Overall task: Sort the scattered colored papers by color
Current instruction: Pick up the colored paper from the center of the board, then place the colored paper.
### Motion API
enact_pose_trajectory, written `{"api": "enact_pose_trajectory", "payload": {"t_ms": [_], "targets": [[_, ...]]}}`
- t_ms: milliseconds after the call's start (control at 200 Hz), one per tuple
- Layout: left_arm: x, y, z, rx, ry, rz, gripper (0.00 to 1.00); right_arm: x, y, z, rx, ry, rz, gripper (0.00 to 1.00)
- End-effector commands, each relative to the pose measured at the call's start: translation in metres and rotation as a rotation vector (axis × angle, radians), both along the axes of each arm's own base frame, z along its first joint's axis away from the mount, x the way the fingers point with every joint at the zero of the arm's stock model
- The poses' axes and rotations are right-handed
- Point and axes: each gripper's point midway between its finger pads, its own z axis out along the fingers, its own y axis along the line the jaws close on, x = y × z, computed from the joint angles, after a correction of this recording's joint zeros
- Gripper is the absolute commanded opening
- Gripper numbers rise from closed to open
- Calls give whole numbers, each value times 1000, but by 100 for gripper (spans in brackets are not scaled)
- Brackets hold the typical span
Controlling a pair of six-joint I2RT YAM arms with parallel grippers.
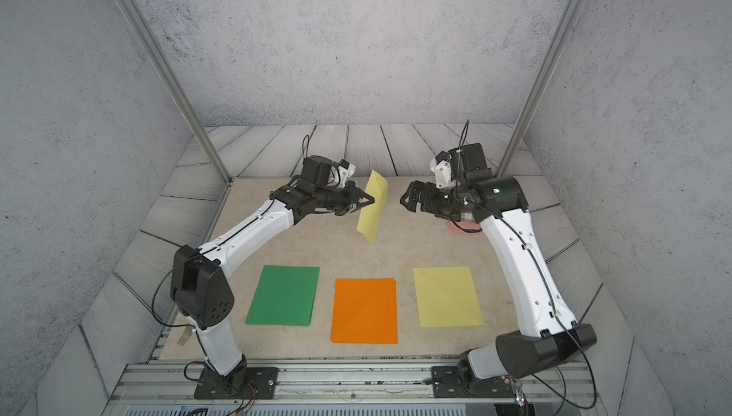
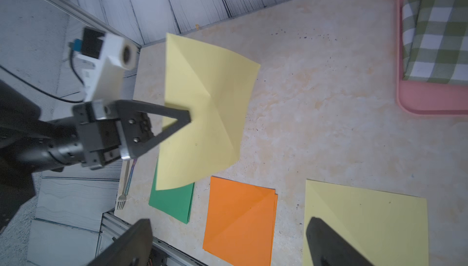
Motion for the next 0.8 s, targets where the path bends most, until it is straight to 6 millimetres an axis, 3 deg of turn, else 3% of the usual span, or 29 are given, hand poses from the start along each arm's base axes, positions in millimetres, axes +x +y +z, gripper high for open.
{"api": "enact_pose_trajectory", "payload": {"t_ms": [0, 215, 375, 525, 600, 796], "targets": [[-16, -30, 12, -19, -31, 2, 0, -25, -14, 24, 0, -87, -27, 99], [-62, -104, 6, -80, -8, -69, 0, -53, -36, 60, 16, -252, -109, 99], [-86, -140, -2, -148, 23, -62, 0, -67, -46, 76, 34, -322, -156, 99], [-101, -157, 0, -264, 50, -33, 0, -77, -55, 85, 0, -350, -170, 99], [-102, -156, -8, -320, 81, 9, 0, -80, -63, 84, -49, -349, -182, 99], [-105, -157, -75, -316, 189, 98, 0, -84, -67, 66, -78, -297, -189, 99]]}}
